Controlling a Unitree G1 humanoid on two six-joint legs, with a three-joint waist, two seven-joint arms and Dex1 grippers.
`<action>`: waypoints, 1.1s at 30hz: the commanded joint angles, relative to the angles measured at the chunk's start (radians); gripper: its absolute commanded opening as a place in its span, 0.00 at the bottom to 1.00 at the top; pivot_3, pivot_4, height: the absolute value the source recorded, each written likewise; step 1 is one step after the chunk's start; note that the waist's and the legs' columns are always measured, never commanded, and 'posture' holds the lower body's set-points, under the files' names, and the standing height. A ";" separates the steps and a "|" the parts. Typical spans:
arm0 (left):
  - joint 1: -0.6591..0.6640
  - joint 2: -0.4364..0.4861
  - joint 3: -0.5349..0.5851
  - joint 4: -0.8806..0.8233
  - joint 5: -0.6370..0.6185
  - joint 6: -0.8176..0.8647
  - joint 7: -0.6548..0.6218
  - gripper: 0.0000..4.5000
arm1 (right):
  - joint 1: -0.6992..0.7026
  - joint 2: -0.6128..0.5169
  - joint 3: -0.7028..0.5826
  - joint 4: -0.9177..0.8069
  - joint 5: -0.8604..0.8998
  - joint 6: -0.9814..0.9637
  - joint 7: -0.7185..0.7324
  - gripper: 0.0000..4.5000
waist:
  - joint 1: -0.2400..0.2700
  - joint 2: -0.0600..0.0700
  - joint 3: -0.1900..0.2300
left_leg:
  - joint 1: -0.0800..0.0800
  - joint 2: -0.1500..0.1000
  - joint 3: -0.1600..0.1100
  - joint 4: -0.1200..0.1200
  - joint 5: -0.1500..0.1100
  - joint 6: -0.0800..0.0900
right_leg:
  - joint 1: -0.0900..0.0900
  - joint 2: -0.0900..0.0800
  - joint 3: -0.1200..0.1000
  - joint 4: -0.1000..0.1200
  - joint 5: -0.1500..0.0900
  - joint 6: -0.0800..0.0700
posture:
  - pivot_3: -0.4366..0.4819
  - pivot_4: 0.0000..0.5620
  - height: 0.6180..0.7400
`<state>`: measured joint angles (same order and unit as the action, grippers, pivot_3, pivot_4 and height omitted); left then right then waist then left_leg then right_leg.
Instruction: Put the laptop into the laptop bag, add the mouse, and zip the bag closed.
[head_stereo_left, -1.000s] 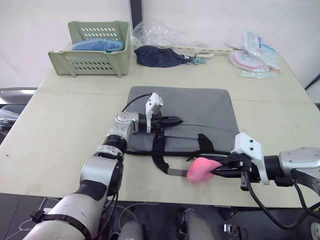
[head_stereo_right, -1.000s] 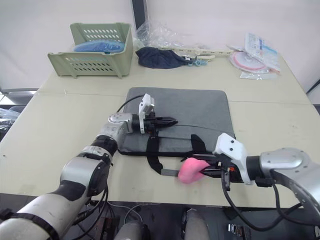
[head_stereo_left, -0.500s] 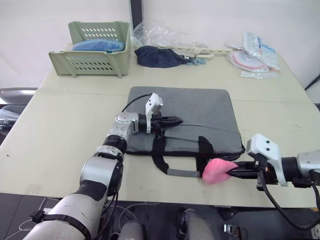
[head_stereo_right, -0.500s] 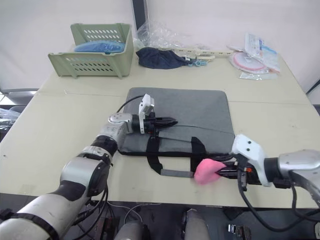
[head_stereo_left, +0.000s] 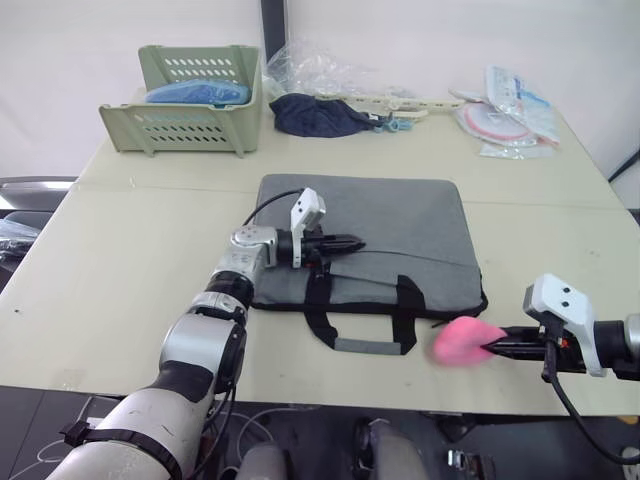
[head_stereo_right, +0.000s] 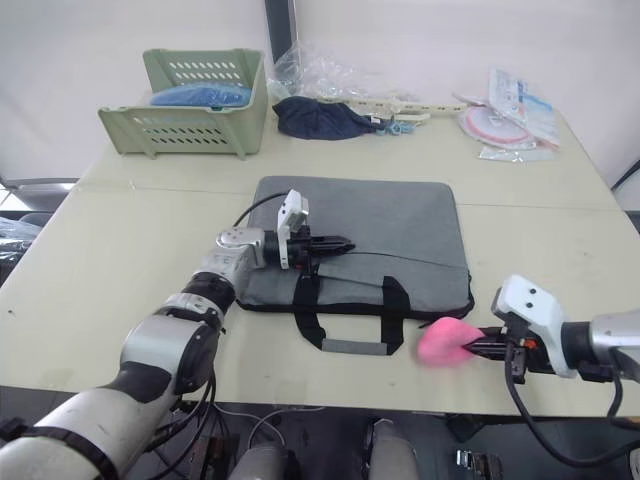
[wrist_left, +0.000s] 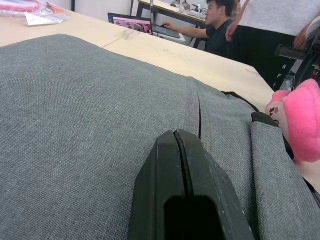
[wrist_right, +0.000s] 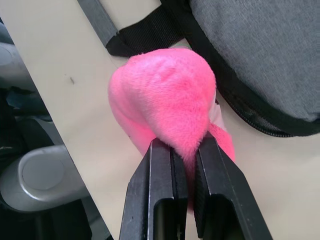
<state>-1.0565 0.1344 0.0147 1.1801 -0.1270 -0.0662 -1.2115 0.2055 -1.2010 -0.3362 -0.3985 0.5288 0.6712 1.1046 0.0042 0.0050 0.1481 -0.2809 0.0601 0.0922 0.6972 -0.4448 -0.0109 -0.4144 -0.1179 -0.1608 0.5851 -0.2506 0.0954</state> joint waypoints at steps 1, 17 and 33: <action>0.075 0.010 -0.048 0.068 0.068 0.032 -0.003 0.00 | 0.020 -0.023 -0.026 0.058 -0.061 -0.028 0.019 0.01 | 0.000 0.000 0.000 | 0.000 0.000 0.000 0.000 0.000 0.000 | 0.000 0.000 0.000 0.000 0.000 0.000 | 0.48 0.27 1.00; 0.071 0.015 -0.049 0.068 0.067 0.036 -0.003 0.00 | -0.044 -0.046 0.042 0.343 -0.235 -0.242 0.034 0.01 | 0.002 0.000 -0.001 | 0.001 0.000 0.000 0.000 0.000 0.000 | 0.001 0.000 0.000 -0.001 0.000 0.000 | 0.48 0.27 1.00; 0.067 0.012 -0.045 0.069 0.064 0.038 0.007 0.00 | -0.222 0.017 0.147 0.455 -0.345 -0.325 -0.088 0.20 | 0.000 0.002 -0.002 | 0.000 0.000 0.000 0.001 0.000 0.000 | 0.001 0.000 0.000 -0.001 0.001 0.002 | 0.48 0.27 1.00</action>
<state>-1.0556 0.1373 0.0090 1.1803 -0.1256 -0.0659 -1.2114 -0.0173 -1.1810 -0.1722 0.0198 0.2205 0.3453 1.0432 0.0046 0.0068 0.1459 -0.2805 0.0600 0.0926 0.6979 -0.4452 -0.0104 -0.4130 -0.1182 -0.1612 0.5840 -0.2497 0.0970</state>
